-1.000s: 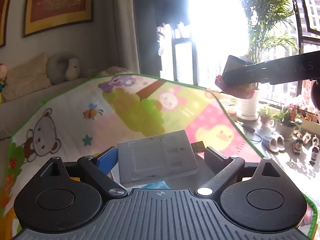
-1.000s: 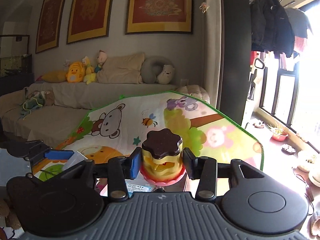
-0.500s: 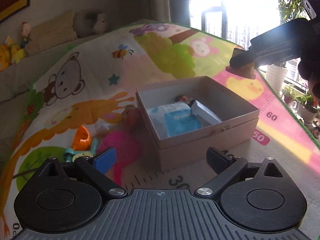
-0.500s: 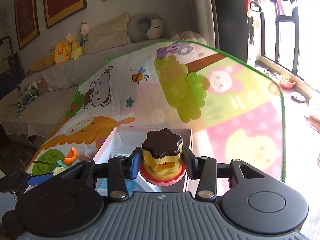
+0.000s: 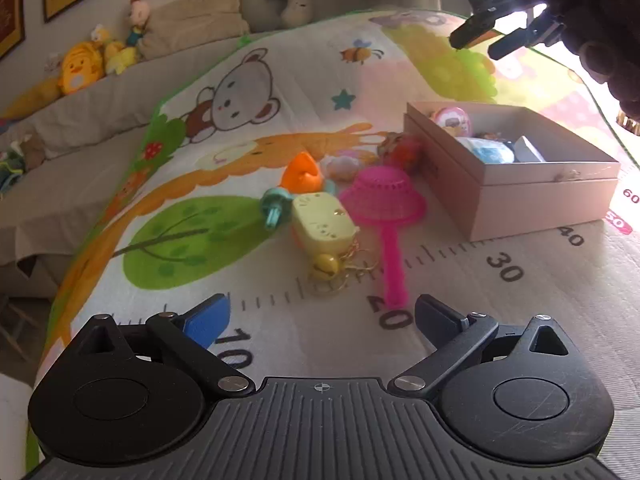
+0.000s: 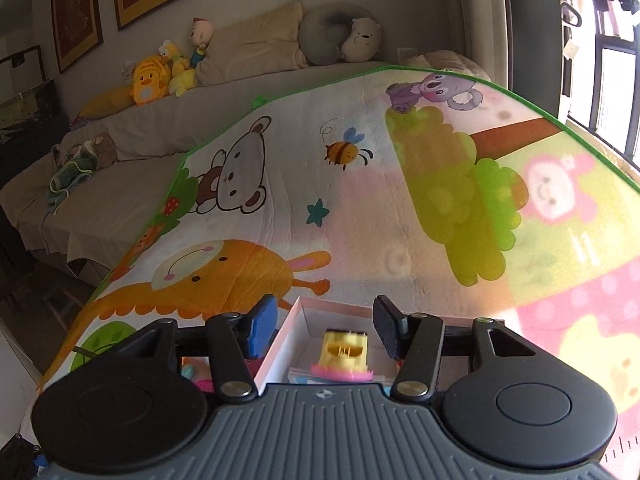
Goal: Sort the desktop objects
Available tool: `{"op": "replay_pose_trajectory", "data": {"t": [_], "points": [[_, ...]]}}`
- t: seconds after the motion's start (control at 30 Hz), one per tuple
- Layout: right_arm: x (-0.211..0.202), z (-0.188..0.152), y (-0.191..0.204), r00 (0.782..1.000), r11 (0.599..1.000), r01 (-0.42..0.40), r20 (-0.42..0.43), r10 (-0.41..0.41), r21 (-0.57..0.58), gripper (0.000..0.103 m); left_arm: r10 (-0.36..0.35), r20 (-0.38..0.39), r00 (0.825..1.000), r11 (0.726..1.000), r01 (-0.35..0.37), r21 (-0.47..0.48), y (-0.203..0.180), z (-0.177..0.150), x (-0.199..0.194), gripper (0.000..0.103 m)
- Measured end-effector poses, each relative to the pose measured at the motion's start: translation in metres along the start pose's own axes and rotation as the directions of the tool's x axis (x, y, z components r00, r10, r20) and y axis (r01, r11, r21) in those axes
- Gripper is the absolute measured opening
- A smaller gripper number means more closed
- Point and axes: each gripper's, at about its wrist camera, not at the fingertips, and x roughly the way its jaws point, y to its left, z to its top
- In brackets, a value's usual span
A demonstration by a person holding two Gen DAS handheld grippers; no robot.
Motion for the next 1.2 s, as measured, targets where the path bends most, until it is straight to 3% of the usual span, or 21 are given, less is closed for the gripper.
{"op": "replay_pose_trajectory", "data": {"t": [0.13,0.3,0.43,0.57,0.63,1.0,1.2], "points": [[0.010,-0.010,0.034,0.998,0.997,-0.035,-0.056,0.031,-0.069,0.053,0.004,-0.020,1.000,0.996,-0.006,-0.085,0.022,-0.007,0.004,0.102],[0.069,-0.007,0.067,0.978,0.997,-0.038,-0.209,0.024,-0.061,0.051,-0.010,0.019,1.000,0.991,0.013,-0.131,0.029,-0.012,-0.001,0.102],[0.123,-0.006,0.092,0.961,0.966,0.103,-0.226,-0.158,-0.236,0.044,-0.001,0.058,0.998,0.993,0.008,-0.120,0.025,-0.015,-0.008,0.102],[0.163,-0.003,0.095,0.929,0.947,0.170,-0.276,-0.247,-0.273,0.028,-0.009,0.068,0.998,0.992,0.018,-0.124,0.026,-0.014,-0.009,0.102],[0.171,-0.005,0.098,0.919,0.940,0.179,-0.290,-0.266,-0.292,0.026,-0.018,0.063,0.998,0.988,0.027,-0.149,0.030,-0.014,-0.008,0.102],[0.133,-0.035,0.117,0.906,0.957,0.046,-0.391,-0.160,-0.285,0.027,-0.042,0.054,0.998,0.978,0.052,-0.202,0.038,-0.016,-0.007,0.102],[0.090,-0.067,0.138,0.897,0.955,-0.127,-0.441,-0.005,-0.269,0.027,-0.055,0.039,0.998,0.986,0.060,-0.158,0.030,-0.016,-0.011,0.102]]}}
